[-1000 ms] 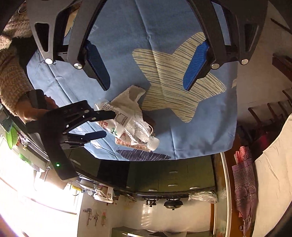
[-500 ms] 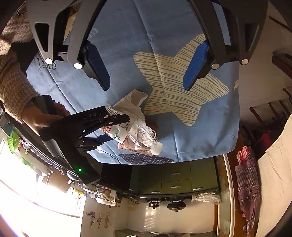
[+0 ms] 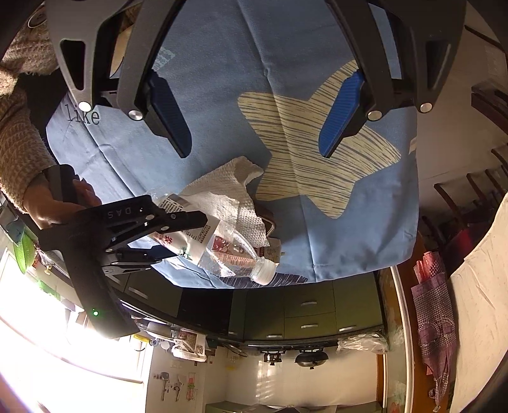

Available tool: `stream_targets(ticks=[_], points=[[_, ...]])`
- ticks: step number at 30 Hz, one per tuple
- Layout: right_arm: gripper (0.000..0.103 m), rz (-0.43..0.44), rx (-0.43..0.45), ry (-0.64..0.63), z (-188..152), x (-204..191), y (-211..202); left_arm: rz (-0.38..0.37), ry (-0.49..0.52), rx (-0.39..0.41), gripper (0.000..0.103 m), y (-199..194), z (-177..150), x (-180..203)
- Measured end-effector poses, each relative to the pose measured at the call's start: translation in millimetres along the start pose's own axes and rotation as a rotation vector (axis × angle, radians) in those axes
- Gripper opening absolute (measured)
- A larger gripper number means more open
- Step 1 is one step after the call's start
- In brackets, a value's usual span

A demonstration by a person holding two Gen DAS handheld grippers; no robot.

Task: Collect trash
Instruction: 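Carry the water bottle into the bin and open the right gripper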

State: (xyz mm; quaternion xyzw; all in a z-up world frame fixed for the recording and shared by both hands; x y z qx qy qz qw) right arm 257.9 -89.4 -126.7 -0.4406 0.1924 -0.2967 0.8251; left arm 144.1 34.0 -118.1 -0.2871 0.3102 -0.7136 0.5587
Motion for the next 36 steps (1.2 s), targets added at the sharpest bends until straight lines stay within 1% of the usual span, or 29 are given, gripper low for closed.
stream_targets(ticks=[4,7,10,12,15,17,21,23,25,28,32,36], points=[[0.065,-0.003,0.037,0.034,-10,10,-22,0.003,0.014,-0.001,0.078,0,1,4],[0.065,0.034,0.055,0.086,-16,22,-34,0.003,0.020,-0.002,0.078,0,2,6],[0.065,0.026,0.081,0.107,-20,31,-48,-0.001,0.024,-0.004,0.078,1,3,11],[0.065,0.003,0.102,0.112,-24,36,-63,-0.001,0.034,-0.005,0.078,1,3,14],[0.065,-0.069,0.137,0.144,-42,54,-90,-0.005,0.049,-0.002,0.078,0,5,18],[0.065,-0.124,0.149,0.196,-63,75,-107,-0.011,0.056,0.000,0.078,1,6,20],[0.065,-0.266,0.137,0.374,-131,141,-140,-0.027,0.070,-0.003,0.078,4,6,29],[0.066,-0.345,0.108,0.472,-174,176,-155,-0.030,0.077,-0.010,0.078,7,6,33],[0.066,-0.405,0.072,0.560,-213,206,-164,-0.033,0.085,-0.017,0.078,10,6,37],[0.065,-0.487,0.024,0.654,-261,242,-169,-0.037,0.093,-0.021,0.078,14,8,44],[0.065,-0.541,-0.037,0.736,-303,278,-157,-0.044,0.118,-0.022,0.078,14,10,57],[0.064,-0.598,-0.066,0.795,-323,304,-139,-0.038,0.147,-0.026,0.078,13,9,66]])
Point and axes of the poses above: each gripper's, at about its wrist camera, not at the fingertips, and y roughly the way its jaws point, x to its right, z to its top, the point moved 7 cm from there along y, roughly the way its jaws point, and after that the axes turned 5 degrees about -x, right-handed, at the moved point
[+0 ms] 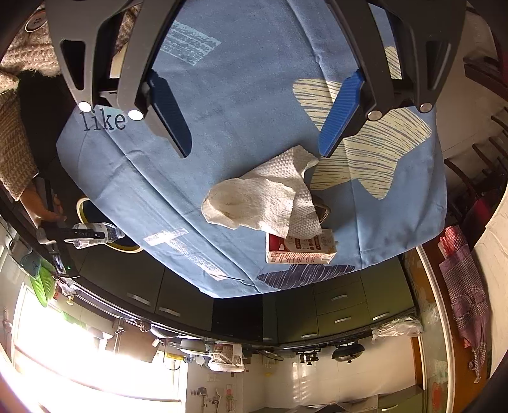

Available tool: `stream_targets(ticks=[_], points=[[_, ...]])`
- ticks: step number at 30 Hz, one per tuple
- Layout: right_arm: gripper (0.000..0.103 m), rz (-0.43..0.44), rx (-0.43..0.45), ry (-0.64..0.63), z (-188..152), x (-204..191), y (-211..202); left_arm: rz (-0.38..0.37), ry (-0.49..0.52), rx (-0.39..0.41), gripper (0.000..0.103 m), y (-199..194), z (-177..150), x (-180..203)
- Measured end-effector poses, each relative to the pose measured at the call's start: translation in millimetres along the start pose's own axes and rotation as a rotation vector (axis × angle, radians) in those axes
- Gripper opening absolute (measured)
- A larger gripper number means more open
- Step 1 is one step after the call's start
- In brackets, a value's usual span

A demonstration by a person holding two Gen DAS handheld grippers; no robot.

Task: Collect trash
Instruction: 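Carry the water bottle into the bin and open the right gripper, then grasp the white paper towel with the left gripper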

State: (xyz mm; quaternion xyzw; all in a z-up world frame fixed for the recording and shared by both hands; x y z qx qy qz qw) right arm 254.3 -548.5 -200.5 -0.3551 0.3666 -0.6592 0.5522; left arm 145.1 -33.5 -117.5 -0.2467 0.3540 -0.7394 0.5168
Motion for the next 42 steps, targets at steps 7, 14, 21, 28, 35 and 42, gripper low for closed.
stream_targets(ticks=[7,14,21,28,35,42], points=[[0.079,-0.084,0.013,0.036,7,15,22,0.001,0.002,-0.012,0.078,3,1,1],[0.080,-0.056,0.141,0.050,10,0,-33,-0.016,0.024,-0.048,0.078,22,4,7],[0.080,0.067,0.207,0.042,-8,-39,-79,-0.087,0.045,-0.105,0.078,56,19,17],[0.080,0.123,0.197,0.032,-25,-58,-85,-0.142,0.117,-0.138,0.078,98,44,41],[0.081,0.131,0.194,0.036,-36,-59,-85,-0.142,0.123,-0.194,0.072,144,56,51],[0.081,0.157,0.180,0.034,-40,-60,-80,-0.098,0.129,-0.218,0.065,161,57,47]])
Point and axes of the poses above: each gripper's, at about its wrist camera, not at the fingertips, and y roughly the way its jaws point, x to its right, z to its top, the point moved 7 cm from there along y, roughly the way its jaws point, and after that the axes turned 5 degrees about -x, right-handed, at the moved point
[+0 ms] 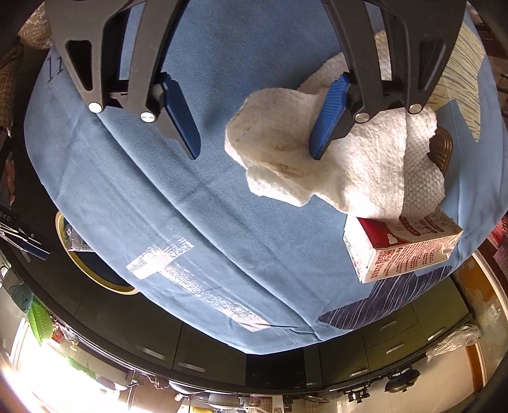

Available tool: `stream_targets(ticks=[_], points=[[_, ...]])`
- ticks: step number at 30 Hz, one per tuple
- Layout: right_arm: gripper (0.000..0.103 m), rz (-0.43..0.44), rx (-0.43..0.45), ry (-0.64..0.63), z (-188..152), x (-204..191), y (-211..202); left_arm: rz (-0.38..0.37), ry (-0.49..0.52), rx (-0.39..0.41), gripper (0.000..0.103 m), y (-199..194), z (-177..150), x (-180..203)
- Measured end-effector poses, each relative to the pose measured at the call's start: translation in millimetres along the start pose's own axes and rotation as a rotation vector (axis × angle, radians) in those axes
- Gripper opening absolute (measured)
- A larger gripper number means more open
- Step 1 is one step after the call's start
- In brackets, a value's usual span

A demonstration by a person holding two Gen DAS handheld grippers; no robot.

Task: Collect trash
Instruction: 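Grasp the white paper towel with the left gripper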

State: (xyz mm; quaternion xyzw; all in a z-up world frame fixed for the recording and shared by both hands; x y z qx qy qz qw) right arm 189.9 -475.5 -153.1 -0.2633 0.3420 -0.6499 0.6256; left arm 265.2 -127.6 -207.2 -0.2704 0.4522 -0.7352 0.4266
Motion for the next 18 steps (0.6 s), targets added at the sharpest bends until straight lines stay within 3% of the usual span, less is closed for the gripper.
stream_targets(ticks=[8,13,18], points=[[0.081,0.023,-0.009,-0.005,-2,-6,2,0.062,-0.003,0.003,0.037,-2,2,-9],[0.081,0.025,-0.007,-0.011,0,-7,-2,0.103,-0.003,0.015,0.010,-6,1,-16],[0.081,0.028,0.001,-0.019,2,-11,-7,0.129,-0.007,0.066,0.006,-25,2,-19]])
Point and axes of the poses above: each gripper's, at about its wrist camera, not at the fingertips, and y roughly the way its jaws point, x to its right, z to its top, the point moved 7 cm from there along y, roughly the way its jaws point, and after that the axes turned 5 degrees about -x, right-handed, at the moved point
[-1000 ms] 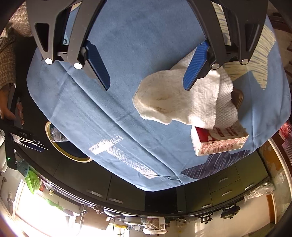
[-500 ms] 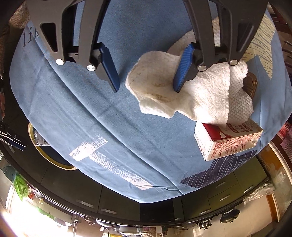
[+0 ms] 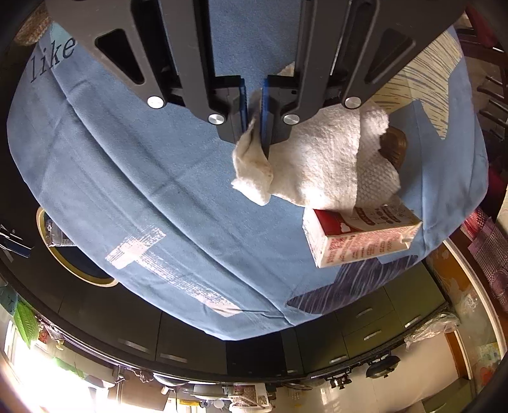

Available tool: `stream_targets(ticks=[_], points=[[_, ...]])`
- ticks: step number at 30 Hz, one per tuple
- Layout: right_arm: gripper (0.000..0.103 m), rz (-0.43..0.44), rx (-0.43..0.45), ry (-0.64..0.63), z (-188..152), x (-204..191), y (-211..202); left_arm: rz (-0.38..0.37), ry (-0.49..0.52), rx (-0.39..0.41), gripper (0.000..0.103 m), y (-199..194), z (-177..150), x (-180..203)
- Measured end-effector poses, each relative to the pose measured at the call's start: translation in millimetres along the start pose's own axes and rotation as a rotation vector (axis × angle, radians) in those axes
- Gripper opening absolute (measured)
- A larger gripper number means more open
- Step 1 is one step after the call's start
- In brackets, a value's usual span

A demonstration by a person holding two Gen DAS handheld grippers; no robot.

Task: Collect trash
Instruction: 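Grasp the white paper towel with the left gripper, then carry the paper towel over the bin and release it with the left gripper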

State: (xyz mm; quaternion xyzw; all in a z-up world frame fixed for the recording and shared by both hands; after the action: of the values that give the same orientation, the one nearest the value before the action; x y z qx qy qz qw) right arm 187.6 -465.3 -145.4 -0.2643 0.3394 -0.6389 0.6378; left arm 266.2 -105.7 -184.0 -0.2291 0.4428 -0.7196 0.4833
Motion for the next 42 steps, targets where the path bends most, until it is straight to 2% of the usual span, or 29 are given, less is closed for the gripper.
stream_targets(ticks=[14,18,22,25,29,34,38,42], points=[[0.081,0.022,0.017,-0.016,-2,-7,-10,0.053,-0.040,0.184,0.006,-110,23,-35],[0.081,0.023,0.024,-0.015,-3,-5,-15,0.064,-0.032,0.220,0.006,-132,30,-36],[0.081,0.018,0.032,-0.012,-3,-2,-21,0.043,-0.003,0.231,0.006,-146,36,-24],[0.081,0.010,0.043,-0.006,-4,2,-27,0.015,0.045,0.234,0.006,-150,44,-2],[0.081,-0.042,0.061,-0.001,-6,13,-39,-0.067,0.120,0.255,0.006,-156,62,40],[0.081,-0.120,0.075,0.015,-14,38,-53,-0.196,0.238,0.264,0.006,-151,100,116],[0.081,-0.153,0.085,0.051,-24,63,-65,-0.314,0.310,0.232,0.006,-128,134,189],[0.081,-0.164,0.084,0.096,-34,88,-74,-0.371,0.366,0.210,0.006,-93,163,252]])
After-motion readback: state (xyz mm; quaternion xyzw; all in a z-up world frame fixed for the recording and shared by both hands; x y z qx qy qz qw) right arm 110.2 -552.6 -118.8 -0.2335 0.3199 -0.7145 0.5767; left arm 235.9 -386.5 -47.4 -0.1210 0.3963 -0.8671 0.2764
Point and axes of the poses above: each gripper's, at about its wrist camera, not at the fingertips, and y roughly the way its jaws point, x to its right, z to its top, the point moved 7 cm from there along y, roughly the way its jaws point, and after that the axes turned 5 degrees about -x, right-handed, at the moved point
